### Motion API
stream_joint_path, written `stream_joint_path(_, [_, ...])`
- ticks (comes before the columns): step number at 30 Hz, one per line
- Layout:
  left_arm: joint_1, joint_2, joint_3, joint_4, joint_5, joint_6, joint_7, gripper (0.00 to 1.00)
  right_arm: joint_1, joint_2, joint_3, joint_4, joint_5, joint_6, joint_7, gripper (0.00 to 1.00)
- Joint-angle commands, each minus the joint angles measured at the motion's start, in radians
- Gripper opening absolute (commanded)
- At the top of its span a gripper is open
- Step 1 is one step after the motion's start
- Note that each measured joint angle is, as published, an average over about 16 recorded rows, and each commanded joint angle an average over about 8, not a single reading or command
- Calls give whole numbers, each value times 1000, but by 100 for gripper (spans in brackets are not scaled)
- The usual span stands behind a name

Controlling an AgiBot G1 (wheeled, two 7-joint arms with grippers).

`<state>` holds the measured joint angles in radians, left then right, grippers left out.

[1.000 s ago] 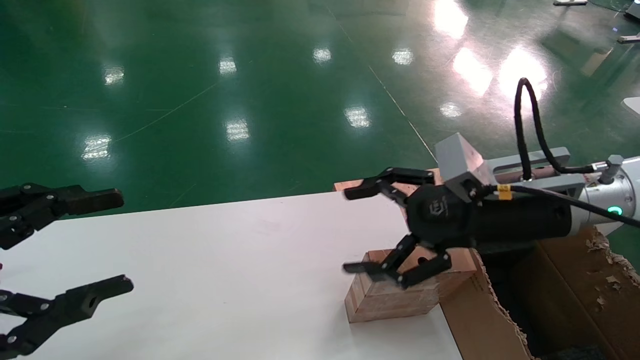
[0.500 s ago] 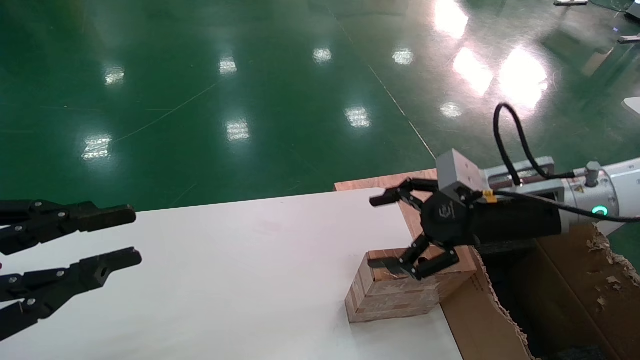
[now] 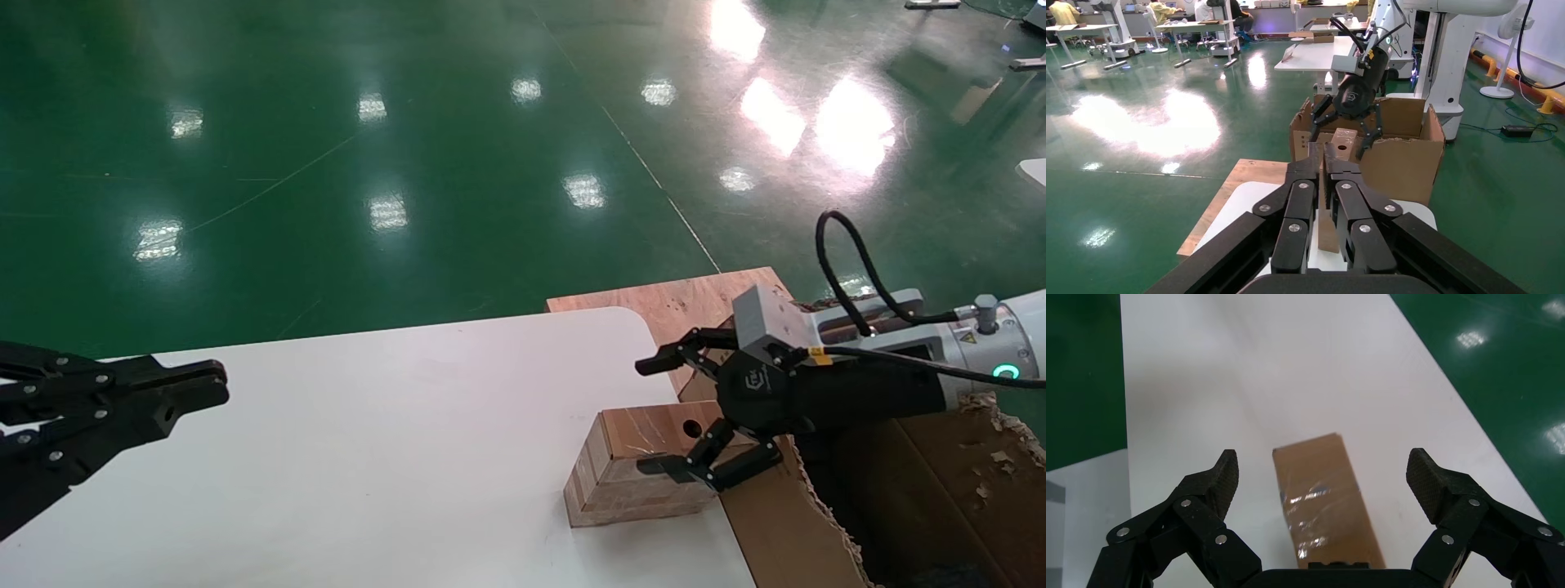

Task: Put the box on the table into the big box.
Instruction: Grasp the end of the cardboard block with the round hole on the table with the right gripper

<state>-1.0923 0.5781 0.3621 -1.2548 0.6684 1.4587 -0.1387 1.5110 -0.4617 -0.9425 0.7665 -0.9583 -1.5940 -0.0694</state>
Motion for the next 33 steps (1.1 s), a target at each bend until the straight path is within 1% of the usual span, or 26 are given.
stream_joint_path(1, [0, 0, 0, 0, 0, 0, 0, 0, 9, 2, -25, -9, 3, 0, -9, 100])
stream_joint_path(20, [0, 0, 0, 0, 0, 0, 0, 0, 81, -3, -226, -105, 62, 1, -88, 100])
stream_joint_path(32, [0, 0, 0, 0, 0, 0, 0, 0, 144, -32, -327, -186, 70, 2, -140, 100])
stream_joint_path(33, [0, 0, 0, 0, 0, 0, 0, 5, 147, -34, -335, -191, 72, 1, -143, 100])
